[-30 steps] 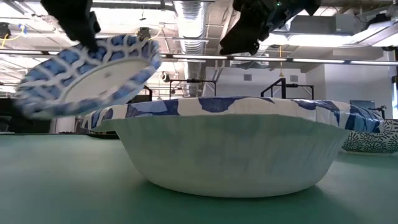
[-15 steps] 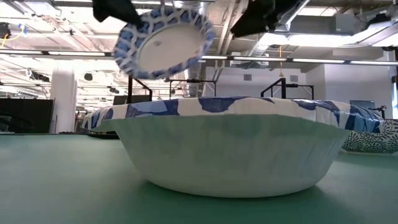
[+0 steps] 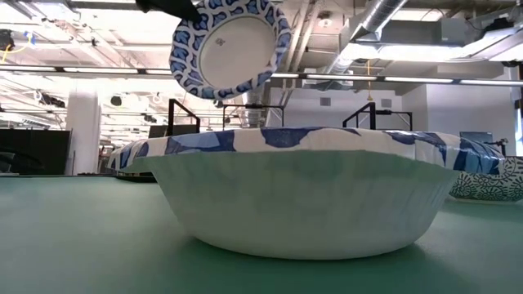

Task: Place and stack bowls onto a shelf
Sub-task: Stack the white bowl on top of the other white bowls on the shelf

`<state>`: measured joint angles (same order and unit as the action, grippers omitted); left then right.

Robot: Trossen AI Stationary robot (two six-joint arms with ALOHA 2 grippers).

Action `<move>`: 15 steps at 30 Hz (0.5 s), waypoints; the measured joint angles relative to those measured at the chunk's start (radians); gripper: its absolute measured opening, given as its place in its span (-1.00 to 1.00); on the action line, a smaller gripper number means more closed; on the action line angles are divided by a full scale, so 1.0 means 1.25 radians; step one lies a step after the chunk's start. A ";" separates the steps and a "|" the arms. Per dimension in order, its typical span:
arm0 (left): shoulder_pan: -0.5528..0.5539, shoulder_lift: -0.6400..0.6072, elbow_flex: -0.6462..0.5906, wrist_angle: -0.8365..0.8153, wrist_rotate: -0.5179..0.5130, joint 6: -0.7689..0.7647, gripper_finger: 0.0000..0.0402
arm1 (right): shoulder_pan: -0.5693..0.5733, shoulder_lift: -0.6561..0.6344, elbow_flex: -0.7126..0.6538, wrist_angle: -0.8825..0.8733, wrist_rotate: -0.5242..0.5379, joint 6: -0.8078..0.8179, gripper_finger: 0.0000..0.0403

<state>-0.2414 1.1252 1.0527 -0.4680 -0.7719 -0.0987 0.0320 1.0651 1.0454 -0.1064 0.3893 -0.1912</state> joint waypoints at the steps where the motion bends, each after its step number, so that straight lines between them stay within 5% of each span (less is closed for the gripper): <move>1: -0.001 0.000 0.000 0.002 0.000 0.012 -1.00 | -0.002 0.001 0.000 0.010 0.000 -0.001 0.08; 15: -0.028 0.000 -0.034 -0.034 -0.030 -0.022 -1.00 | -0.043 0.106 0.000 0.067 0.000 0.021 0.08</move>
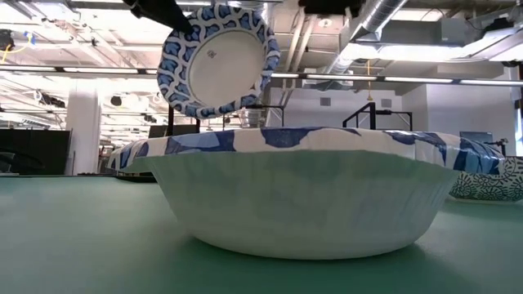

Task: Place and stack bowls onto a shelf
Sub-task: Stack the white bowl on top of the other white bowls on the shelf

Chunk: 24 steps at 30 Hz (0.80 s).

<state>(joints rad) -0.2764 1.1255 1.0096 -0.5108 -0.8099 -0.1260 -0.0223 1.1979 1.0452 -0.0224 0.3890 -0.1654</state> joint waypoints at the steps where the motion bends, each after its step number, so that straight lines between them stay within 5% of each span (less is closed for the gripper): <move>1: 0.000 0.000 0.000 0.007 -0.008 -0.004 -1.00 | 0.000 0.011 -0.001 0.002 0.000 0.001 0.08; 11: 0.007 0.000 0.000 0.032 -0.093 -0.043 -1.00 | -0.028 0.098 0.000 0.018 0.005 0.022 0.08; 24: 0.040 -0.002 0.000 0.072 -0.090 0.007 -1.00 | -0.067 0.111 0.000 0.128 -0.029 0.042 0.08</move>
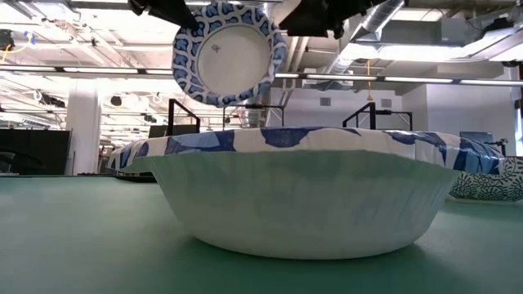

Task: Place and stack bowls onto a shelf
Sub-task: Stack the white bowl on top of the other white bowls on the shelf

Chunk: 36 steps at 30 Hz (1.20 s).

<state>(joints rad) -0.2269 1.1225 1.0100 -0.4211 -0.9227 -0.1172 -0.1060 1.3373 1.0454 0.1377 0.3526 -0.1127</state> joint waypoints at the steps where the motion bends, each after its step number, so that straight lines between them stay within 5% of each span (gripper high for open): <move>1: 0.003 0.000 0.000 0.001 -0.002 -0.003 -1.00 | 0.007 -0.001 0.000 -0.002 -0.007 0.000 0.08; 20: 0.055 0.008 0.000 0.145 -0.047 0.114 -1.00 | 0.081 -0.017 0.001 0.077 0.013 -0.208 0.08; 36: 0.063 0.034 0.000 0.163 -0.020 0.130 -1.00 | 0.034 0.011 -0.002 -0.056 0.034 -0.099 0.07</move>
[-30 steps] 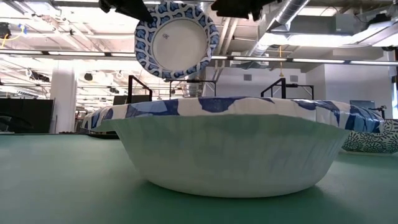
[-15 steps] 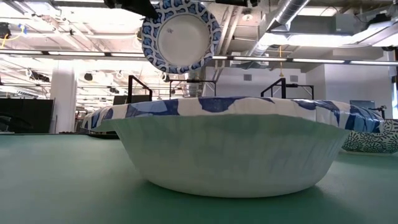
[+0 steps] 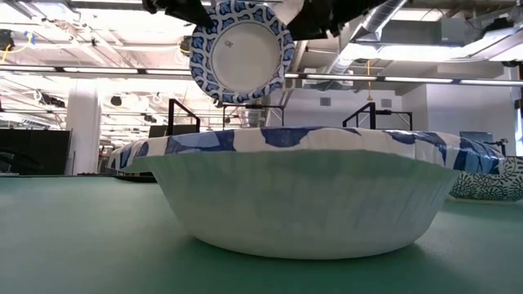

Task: Place and stack bowls onto a shelf
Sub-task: Stack the white bowl on top of the other white bowls on the shelf

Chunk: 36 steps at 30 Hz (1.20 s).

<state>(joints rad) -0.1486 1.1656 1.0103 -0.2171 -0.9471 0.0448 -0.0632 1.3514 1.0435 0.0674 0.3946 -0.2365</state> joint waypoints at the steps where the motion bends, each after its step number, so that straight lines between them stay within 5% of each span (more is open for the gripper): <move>1: 0.000 0.000 0.000 0.002 0.000 0.000 -1.00 | -0.002 0.000 0.000 0.000 0.000 0.001 0.05; 21: 0.001 0.000 0.000 -0.053 0.042 0.014 -1.00 | 0.001 0.021 0.001 -0.031 0.066 -0.024 -0.73; 27: 0.002 0.000 0.000 -0.069 0.036 0.015 -1.00 | 0.044 0.001 0.002 0.035 0.068 -0.095 -0.52; 36: 0.005 0.000 0.000 -0.058 -0.009 -0.040 -1.00 | 0.093 0.019 0.002 0.073 0.062 -0.117 0.16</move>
<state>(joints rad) -0.1423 1.1656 1.0103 -0.2900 -0.9586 -0.0047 0.0528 1.3745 1.0462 0.1585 0.4725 -0.3822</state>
